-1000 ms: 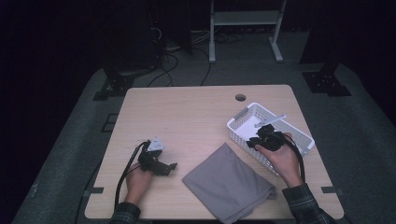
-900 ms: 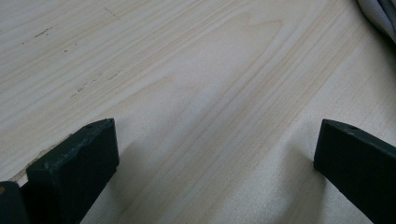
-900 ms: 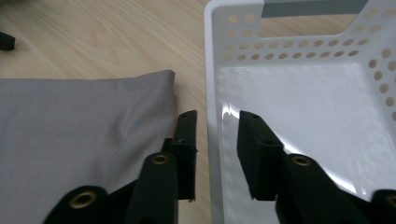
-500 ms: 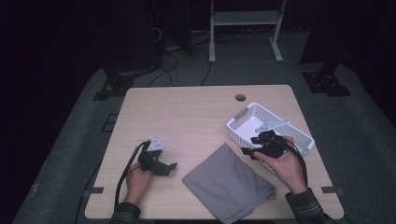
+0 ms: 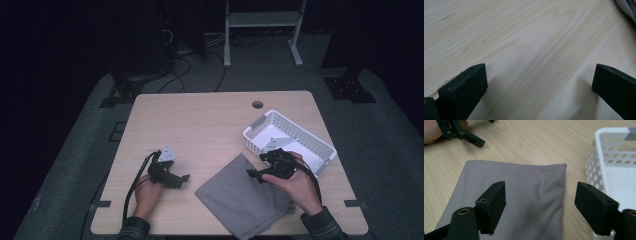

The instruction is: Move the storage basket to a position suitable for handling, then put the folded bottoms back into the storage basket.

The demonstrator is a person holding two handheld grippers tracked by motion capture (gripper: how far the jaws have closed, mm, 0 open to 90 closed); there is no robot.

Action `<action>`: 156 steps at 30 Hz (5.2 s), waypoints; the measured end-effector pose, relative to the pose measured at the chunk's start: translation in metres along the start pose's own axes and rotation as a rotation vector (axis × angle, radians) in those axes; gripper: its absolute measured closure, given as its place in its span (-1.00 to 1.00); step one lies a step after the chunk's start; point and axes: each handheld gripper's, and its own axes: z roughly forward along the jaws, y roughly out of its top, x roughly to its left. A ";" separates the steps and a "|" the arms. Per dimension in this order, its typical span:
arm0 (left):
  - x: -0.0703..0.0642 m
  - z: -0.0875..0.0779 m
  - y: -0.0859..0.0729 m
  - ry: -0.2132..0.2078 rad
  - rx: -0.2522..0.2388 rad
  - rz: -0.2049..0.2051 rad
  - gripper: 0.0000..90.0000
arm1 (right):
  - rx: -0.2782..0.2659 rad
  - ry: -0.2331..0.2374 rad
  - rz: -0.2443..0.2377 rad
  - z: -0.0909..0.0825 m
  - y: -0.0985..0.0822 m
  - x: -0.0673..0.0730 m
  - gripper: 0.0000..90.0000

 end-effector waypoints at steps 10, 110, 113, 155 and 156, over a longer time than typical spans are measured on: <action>0.000 0.000 0.000 0.000 0.000 0.000 -1.00 | 0.021 0.011 -0.023 0.011 -0.006 0.010 -0.62; 0.000 0.000 0.000 0.002 0.000 -0.002 -1.00 | 0.101 0.182 -0.079 0.044 -0.010 0.041 0.39; 0.000 0.000 0.000 0.002 0.000 -0.002 -1.00 | 0.099 0.181 -0.079 0.041 -0.007 0.039 0.39; 0.000 0.001 0.000 0.002 -0.003 -0.005 -1.00 | -0.037 0.125 -0.046 -0.029 0.037 0.005 0.39; 0.000 0.001 0.000 0.002 -0.003 -0.005 -1.00 | -0.039 0.122 -0.045 -0.031 0.039 0.004 0.39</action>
